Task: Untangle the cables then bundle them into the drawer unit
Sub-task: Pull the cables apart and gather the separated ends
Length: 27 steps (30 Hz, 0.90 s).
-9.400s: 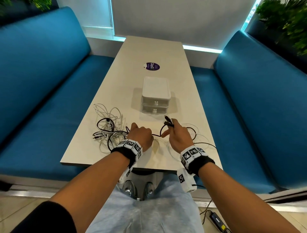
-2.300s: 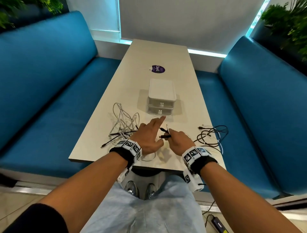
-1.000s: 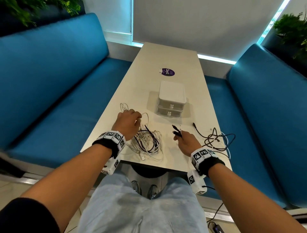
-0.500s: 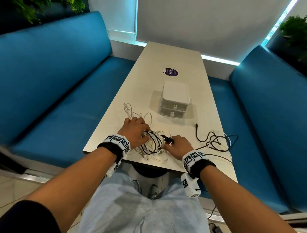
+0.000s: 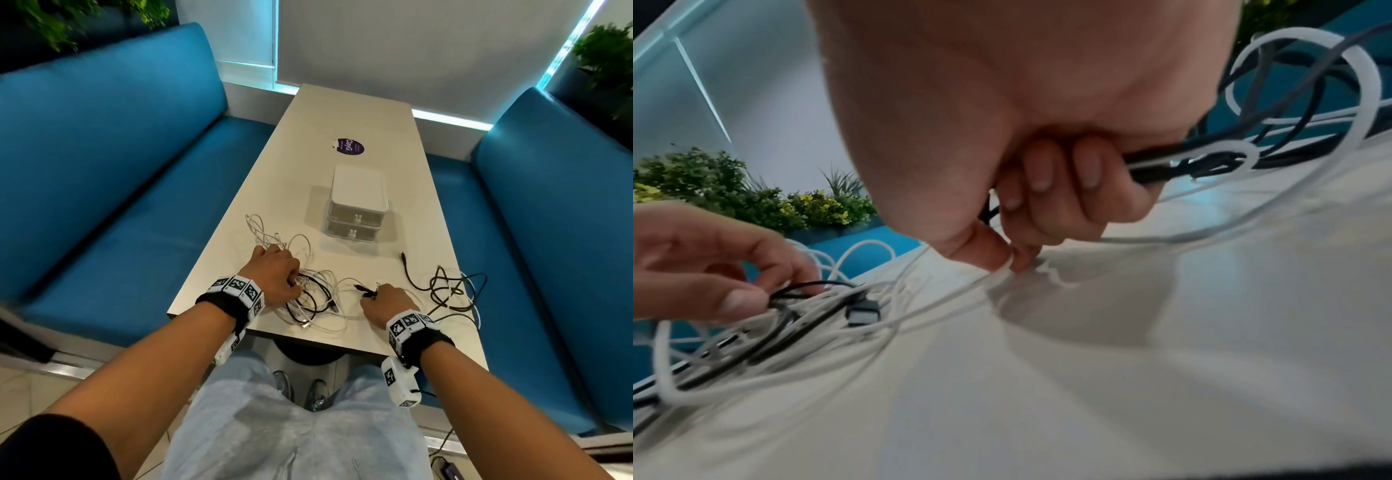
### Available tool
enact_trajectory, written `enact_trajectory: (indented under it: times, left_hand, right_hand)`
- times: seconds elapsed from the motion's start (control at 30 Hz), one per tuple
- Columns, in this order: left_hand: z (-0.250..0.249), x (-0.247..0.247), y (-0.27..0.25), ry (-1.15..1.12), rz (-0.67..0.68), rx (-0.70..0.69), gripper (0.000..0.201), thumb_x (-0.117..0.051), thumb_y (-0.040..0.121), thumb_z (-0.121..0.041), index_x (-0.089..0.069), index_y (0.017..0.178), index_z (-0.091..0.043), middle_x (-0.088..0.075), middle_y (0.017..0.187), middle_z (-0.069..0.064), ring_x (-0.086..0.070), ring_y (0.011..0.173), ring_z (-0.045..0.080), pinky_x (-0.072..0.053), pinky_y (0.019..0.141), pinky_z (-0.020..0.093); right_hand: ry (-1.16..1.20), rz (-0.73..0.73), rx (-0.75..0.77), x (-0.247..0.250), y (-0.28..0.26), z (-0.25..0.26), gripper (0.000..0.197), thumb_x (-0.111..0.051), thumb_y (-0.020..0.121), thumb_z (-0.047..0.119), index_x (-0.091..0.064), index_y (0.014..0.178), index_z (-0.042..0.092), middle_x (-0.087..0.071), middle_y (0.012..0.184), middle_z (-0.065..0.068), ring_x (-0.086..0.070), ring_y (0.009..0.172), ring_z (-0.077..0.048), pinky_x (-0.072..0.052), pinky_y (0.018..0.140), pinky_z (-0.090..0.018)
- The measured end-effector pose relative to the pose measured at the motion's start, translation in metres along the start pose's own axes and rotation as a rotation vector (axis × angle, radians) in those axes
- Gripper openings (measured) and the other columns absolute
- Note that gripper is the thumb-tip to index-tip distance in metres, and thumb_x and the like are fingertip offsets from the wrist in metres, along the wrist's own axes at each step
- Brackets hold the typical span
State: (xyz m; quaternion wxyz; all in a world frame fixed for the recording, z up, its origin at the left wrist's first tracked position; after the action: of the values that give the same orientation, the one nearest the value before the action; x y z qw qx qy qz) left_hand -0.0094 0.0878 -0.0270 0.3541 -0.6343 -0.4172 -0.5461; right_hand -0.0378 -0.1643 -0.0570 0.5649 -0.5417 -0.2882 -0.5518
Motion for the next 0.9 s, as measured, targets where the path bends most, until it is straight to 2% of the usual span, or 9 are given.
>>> enact_trajectory:
  times: [0.17,0.27,0.37,0.43,0.5,0.63,0.73,0.83,0.9]
  left_hand:
    - [-0.001,0.0,0.001,-0.003,-0.008,0.008,0.024,-0.055,0.078,-0.051,-0.055,0.079,-0.027,-0.054,0.09,-0.009,-0.044,0.096,0.017,-0.03,0.088,0.037]
    - [-0.003,0.002,0.001,0.011,-0.038,-0.003,0.026,-0.053,0.086,-0.052,-0.054,0.084,-0.026,-0.055,0.09,-0.009,-0.045,0.096,0.018,-0.029,0.087,0.037]
    - [-0.005,0.003,0.002,0.005,-0.052,0.003,0.03,-0.047,0.094,-0.054,-0.051,0.086,-0.026,-0.051,0.088,-0.009,-0.046,0.097,0.019,-0.029,0.088,0.038]
    - [-0.007,0.004,0.003,0.01,-0.067,0.006,0.032,-0.042,0.097,-0.055,-0.053,0.091,-0.025,-0.054,0.095,-0.007,-0.048,0.1,0.019,-0.03,0.089,0.038]
    - [-0.008,0.006,0.003,-0.006,-0.116,0.004,0.034,-0.04,0.099,-0.052,-0.057,0.103,-0.023,-0.057,0.109,-0.004,-0.05,0.106,0.021,-0.03,0.092,0.038]
    - [-0.01,0.019,-0.001,-0.057,-0.251,0.002,0.031,-0.037,0.103,-0.039,-0.054,0.123,-0.022,-0.054,0.129,-0.003,-0.054,0.112,0.022,-0.031,0.096,0.041]
    - [-0.006,0.033,-0.007,-0.166,-0.329,-0.003,0.031,-0.037,0.103,-0.021,-0.052,0.129,-0.021,-0.055,0.132,-0.003,-0.058,0.102,0.028,-0.039,0.095,0.041]
    - [0.01,0.048,-0.014,-0.353,-0.443,0.07,0.035,-0.042,0.095,-0.003,-0.054,0.125,-0.018,-0.059,0.124,0.002,-0.06,0.095,0.032,-0.051,0.082,0.044]
    - [0.023,0.054,-0.019,-0.368,-0.492,0.148,0.034,-0.044,0.09,0.005,-0.054,0.116,-0.014,-0.058,0.117,0.005,-0.06,0.089,0.032,-0.051,0.076,0.045]
  right_hand:
    - [-0.021,-0.064,-0.045,0.014,0.005,-0.012,0.032,-0.047,0.092,0.033,-0.06,0.113,0.011,-0.065,0.115,-0.012,-0.063,0.104,-0.032,-0.052,0.086,-0.037]
    - [0.008,-0.105,-0.028,0.018,0.005,-0.009,0.03,-0.048,0.094,0.035,-0.057,0.114,0.013,-0.065,0.11,-0.01,-0.063,0.101,-0.031,-0.053,0.084,-0.039]
    - [0.101,-0.163,0.055,0.022,0.002,0.001,0.033,-0.051,0.094,0.043,-0.056,0.114,0.017,-0.065,0.107,-0.011,-0.063,0.098,-0.031,-0.052,0.079,-0.037]
    - [0.137,-0.194,0.124,0.025,-0.001,0.007,0.032,-0.053,0.093,0.044,-0.057,0.114,0.02,-0.067,0.105,-0.01,-0.062,0.098,-0.031,-0.051,0.078,-0.037]
    - [0.153,-0.197,0.195,0.025,-0.002,0.013,0.03,-0.053,0.092,0.042,-0.059,0.114,0.022,-0.068,0.102,-0.008,-0.061,0.099,-0.03,-0.05,0.078,-0.036]
    - [0.132,-0.131,0.327,0.019,-0.005,0.026,0.028,-0.055,0.09,0.042,-0.066,0.108,0.024,-0.068,0.094,-0.001,-0.062,0.092,-0.024,-0.047,0.073,-0.032]
    - [0.121,-0.123,0.347,0.017,-0.008,0.03,0.031,-0.054,0.088,0.044,-0.067,0.108,0.024,-0.068,0.091,0.0,-0.062,0.09,-0.023,-0.051,0.078,-0.037]
    - [0.133,-0.126,0.361,0.017,-0.01,0.035,0.032,-0.053,0.089,0.044,-0.067,0.109,0.024,-0.068,0.089,0.001,-0.062,0.089,-0.023,-0.052,0.078,-0.037]
    - [0.142,-0.125,0.373,0.017,-0.011,0.039,0.029,-0.054,0.09,0.042,-0.068,0.109,0.024,-0.068,0.089,0.0,-0.062,0.089,-0.023,-0.05,0.075,-0.034]
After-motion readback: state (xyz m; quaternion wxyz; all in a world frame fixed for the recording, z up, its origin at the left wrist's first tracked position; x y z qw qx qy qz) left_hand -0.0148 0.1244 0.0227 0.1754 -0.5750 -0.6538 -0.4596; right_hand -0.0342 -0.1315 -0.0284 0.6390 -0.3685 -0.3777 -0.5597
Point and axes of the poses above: each hand's wrist, its own y-axis towards the middle knuckle, its own x-axis out of the back of the hand, z = x × y, the point moved 6 cm from there along y, towards the middle knuckle
